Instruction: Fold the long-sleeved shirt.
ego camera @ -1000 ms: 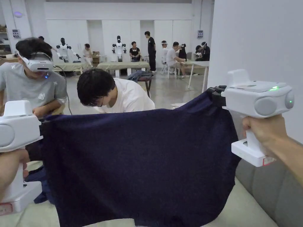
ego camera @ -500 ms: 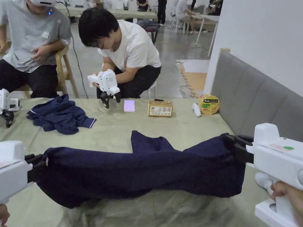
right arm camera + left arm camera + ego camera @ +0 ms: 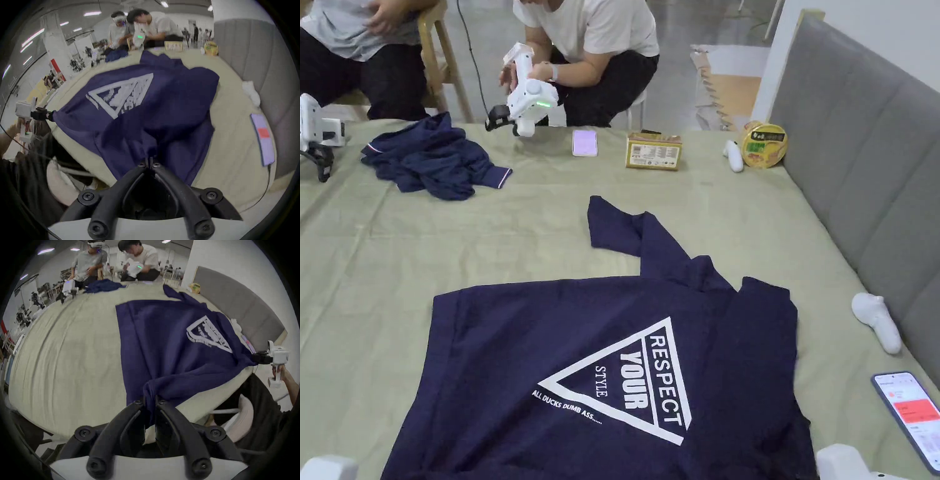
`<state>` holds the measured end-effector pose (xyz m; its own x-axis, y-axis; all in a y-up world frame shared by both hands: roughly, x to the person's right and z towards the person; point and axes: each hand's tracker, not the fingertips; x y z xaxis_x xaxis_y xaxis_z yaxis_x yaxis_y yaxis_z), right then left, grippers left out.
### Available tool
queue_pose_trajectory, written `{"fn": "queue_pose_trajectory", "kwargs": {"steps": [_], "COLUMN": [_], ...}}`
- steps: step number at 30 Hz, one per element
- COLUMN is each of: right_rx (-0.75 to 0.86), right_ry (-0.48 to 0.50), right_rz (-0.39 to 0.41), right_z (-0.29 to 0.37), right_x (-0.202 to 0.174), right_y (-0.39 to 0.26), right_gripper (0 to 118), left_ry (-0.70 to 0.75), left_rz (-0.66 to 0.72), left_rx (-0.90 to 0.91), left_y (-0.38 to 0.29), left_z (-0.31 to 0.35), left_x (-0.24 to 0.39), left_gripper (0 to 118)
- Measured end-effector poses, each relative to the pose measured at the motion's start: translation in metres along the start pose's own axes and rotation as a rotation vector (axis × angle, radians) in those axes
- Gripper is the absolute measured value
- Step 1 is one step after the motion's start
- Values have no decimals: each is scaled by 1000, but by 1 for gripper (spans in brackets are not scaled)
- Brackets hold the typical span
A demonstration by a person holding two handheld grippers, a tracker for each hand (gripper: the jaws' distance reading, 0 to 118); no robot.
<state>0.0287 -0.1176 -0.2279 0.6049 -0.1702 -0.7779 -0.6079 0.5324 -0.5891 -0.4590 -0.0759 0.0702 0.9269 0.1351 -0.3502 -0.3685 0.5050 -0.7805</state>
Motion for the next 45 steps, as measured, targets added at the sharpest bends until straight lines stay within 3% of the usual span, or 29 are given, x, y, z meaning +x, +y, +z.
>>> {"fn": "queue_pose_trajectory", "kwargs": {"steps": [2, 8, 14, 15, 18, 21, 22, 23, 24, 28, 30, 31, 33, 34, 35, 36, 38, 42, 43, 45], "right_rx": [-29, -57, -102, -101, -89, -40, -10, 36, 70, 224, 245, 304, 359, 373, 389, 398, 421, 409, 402, 374], "right_ry": [-17, 18, 7, 2, -15, -46, -78, -77, -87, -103, -108, -133, -156, -186, -207, -190, -163, -209, -217, -244], "right_rz": [6, -87, -78, -65, -54, -87, -92, -96, -110, -176, -163, -138, -93, -97, -114, -120, -153, -189, -225, -282], "right_z": [-5, 2, -12, -13, -6, 3, 9, 18, 25, 50, 56, 56, 56, 53, 49, 47, 41, 18, 9, -7], "right_x": [1, 12, 10, 7, 9, 10, 9, 8, 7, 2, -4, -11, -18, -21, -23, -24, -23, -15, -9, 9], "right_y": [-10, -21, -18, -18, -13, -11, -8, -6, -3, 16, 31, 41, 53, 60, 67, 71, 80, 95, 98, 114], "right_gripper": [0, 0, 0, 9, 81, 103, 118, 118, 118, 118, 114, 96, 38, 4, 0, 0, 0, 0, 19, 99], "left_ry": [24, 6, 1, 9, 17, 81, 102, 90, 103, 144, 179, 175, 135, 97, 75, 91, 112, 155, 151, 141], "left_rz": [-34, -22, -10, -4, 61, 125, 104, 75, 74, 218, 245, 243, 230, 239, 241, 239, 220, 191, 183, 191], "left_rx": [-30, -74, -103, -107, -140, -169, -163, -93, -24, 150, 215, 219, 249, 303, 326, 305, 341, 343, 350, 349], "left_y": [-8, -20, -22, -20, -15, -13, -12, -14, -13, 8, 23, 33, 46, 50, 55, 59, 64, 79, 82, 92], "left_z": [-5, -3, -11, -14, -17, -11, -8, 1, 9, 47, 56, 59, 59, 61, 59, 55, 40, 13, 8, -3], "left_x": [7, 5, 10, 11, 10, 5, 6, 6, 7, 7, 14, 19, 23, 27, 30, 33, 38, 49, 49, 49], "left_gripper": [12, 12, 13, 13, 31, 52, 81, 99, 109, 110, 110, 110, 99, 71, 40, 12, 4, 3, 3, 3]}}
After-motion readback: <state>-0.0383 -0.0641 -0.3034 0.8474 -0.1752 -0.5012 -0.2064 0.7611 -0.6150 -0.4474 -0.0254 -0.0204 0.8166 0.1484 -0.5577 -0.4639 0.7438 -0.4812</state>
